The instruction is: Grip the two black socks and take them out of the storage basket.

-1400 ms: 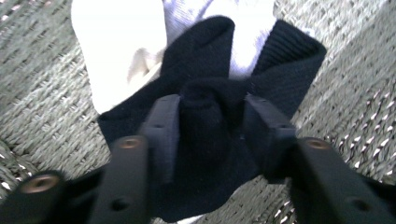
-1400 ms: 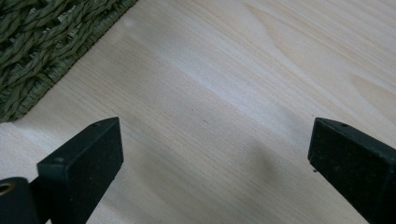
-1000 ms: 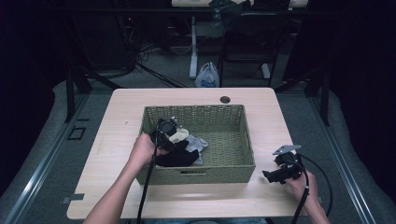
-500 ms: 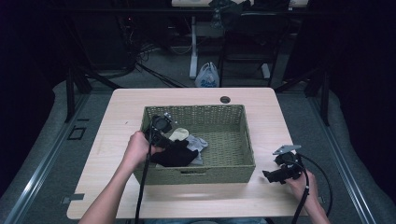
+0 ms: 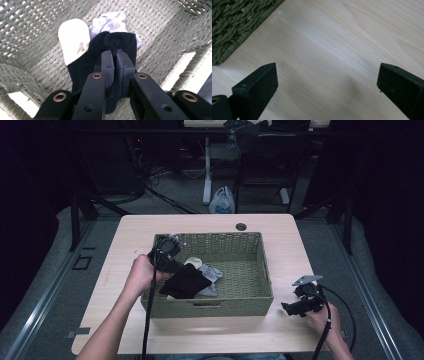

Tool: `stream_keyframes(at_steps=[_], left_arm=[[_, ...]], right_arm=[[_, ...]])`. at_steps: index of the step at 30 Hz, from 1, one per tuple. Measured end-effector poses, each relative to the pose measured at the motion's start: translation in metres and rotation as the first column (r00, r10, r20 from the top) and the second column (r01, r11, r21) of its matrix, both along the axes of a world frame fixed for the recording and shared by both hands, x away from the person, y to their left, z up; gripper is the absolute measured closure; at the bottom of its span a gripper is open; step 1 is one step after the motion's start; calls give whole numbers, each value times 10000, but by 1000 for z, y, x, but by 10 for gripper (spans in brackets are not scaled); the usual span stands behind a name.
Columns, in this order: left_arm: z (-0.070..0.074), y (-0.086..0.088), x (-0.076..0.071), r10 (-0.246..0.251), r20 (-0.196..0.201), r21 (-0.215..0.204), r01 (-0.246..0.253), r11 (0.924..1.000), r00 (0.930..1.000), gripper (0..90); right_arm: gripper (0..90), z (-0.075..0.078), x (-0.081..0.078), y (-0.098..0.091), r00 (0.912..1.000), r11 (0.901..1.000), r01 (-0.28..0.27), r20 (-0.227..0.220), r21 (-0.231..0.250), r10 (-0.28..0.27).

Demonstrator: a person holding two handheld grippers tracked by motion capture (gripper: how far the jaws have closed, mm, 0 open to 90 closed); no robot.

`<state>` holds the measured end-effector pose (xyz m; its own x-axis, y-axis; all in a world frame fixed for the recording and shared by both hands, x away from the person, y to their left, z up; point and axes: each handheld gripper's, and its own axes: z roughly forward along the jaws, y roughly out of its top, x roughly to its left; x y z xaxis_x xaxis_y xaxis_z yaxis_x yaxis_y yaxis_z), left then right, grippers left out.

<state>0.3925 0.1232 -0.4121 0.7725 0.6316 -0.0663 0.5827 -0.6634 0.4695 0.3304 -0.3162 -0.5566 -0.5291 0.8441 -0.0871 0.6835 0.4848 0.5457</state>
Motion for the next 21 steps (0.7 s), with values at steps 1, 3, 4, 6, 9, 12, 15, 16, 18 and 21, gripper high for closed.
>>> stream_keyframes(at_steps=[1, 3, 4, 6, 9, 12, 15, 16, 18, 21], left_arm=[[0, 0, 0, 0, 0, 0, 0, 10000, 10000, 857], [5, -1, -1, -39, 117, 17, 38, 10000, 9999, 859], [7, -1, -1, -71, 122, 28, 71, 10000, 9999, 859], [14, 0, -2, -71, 217, 63, 70, 10000, 9997, 859], [19, 0, -2, -64, 311, 42, 63, 10000, 9995, 859], [26, 0, -2, -76, 433, 28, 75, 10000, 9990, 858], [33, 0, -1, -70, 525, 50, 67, 10000, 9986, 858], [35, 0, -1, -73, 554, 98, 68, 9999, 9984, 858], [39, 1, 0, -66, 624, 109, 60, 9999, 9980, 858], [44, 2, 2, -22, 656, 100, 15, 9999, 9978, 858]], right_arm=[[27, 0, 0, 0, 10000, 10000, 0, 0, 0, 0], [27, 0, 0, 0, 10000, 10000, 8, 7, 9, -8], [27, 0, 0, 0, 10000, 10000, 28, -15, 7, -28], [27, 0, 0, 0, 10000, 10000, 30, -12, 8, -30], [27, 0, 0, 0, 10000, 10000, 31, -5, 20, -31], [27, 0, 0, 0, 10000, 10000, 36, -5, 26, -36], [27, 0, 0, 0, 10000, 10000, 42, 33, 27, -42], [28, 0, 0, 0, 10000, 10000, 54, 3, 28, -54], [27, 0, 0, 0, 10000, 10000, 42, -10, -1, -42], [27, 0, 0, 0, 10000, 10000, 55, 53, 54, -55]])
